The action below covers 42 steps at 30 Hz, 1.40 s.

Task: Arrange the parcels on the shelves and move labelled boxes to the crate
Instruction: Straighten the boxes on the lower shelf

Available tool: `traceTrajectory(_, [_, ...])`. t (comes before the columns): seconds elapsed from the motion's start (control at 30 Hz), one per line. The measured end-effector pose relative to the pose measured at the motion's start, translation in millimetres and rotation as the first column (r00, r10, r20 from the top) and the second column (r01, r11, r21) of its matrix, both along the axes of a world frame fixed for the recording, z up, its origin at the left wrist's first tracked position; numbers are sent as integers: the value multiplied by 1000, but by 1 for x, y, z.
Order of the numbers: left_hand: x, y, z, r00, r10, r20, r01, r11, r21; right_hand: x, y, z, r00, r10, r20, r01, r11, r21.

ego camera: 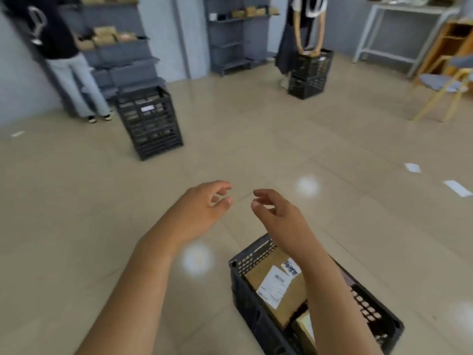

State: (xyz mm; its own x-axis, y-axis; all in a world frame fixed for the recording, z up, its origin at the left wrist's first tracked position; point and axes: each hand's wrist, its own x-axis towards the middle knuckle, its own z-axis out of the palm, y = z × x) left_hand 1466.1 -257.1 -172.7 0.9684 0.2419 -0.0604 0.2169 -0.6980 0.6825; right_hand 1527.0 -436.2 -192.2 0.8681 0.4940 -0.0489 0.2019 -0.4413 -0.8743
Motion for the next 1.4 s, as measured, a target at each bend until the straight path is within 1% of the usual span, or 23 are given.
traceTrajectory(0.13, [-67, 54, 27, 973, 216, 81, -221, 974, 54, -37, 77, 22, 965, 250, 82, -251, 968, 11])
traceTrajectory(0.27, [-143, 105, 48, 911, 387, 142, -400, 913, 77, -88, 149, 42, 875, 456, 163, -455, 889, -48])
traceTrajectory(0.4, [-228, 156, 61, 837, 516, 182, -538, 836, 108, -149, 221, 55, 763, 596, 251, -583, 802, -131])
traceTrajectory(0.53, [-320, 216, 73, 773, 607, 184, -633, 755, 173, -221, 300, 68, 634, 707, 314, -663, 706, -250])
traceTrajectory(0.6, [-367, 246, 81, 745, 642, 181, -667, 715, 208, -258, 342, 75, 574, 744, 341, -682, 665, -303])
traceTrajectory(0.73, [-452, 300, 100, 678, 718, 160, -720, 604, 343, -331, 418, 91, 463, 787, 407, -695, 608, -385])
traceTrajectory(1.0, [-592, 381, 109, 538, 837, 100, -776, 444, 448, -458, 542, 112, 299, 848, 438, -801, 472, -368])
traceTrajectory(1.13, [-647, 423, 102, 439, 895, 79, -802, 351, 483, -505, 604, 117, 186, 873, 450, -857, 369, -361])
traceTrajectory(1.23, [-679, 457, 98, 349, 935, 70, -826, 271, 494, -532, 655, 118, 90, 886, 455, -890, 276, -362])
traceTrajectory(1.4, [-722, 518, 101, 189, 976, 106, -853, 110, 511, -571, 752, 116, -39, 874, 484, -921, 156, -356])
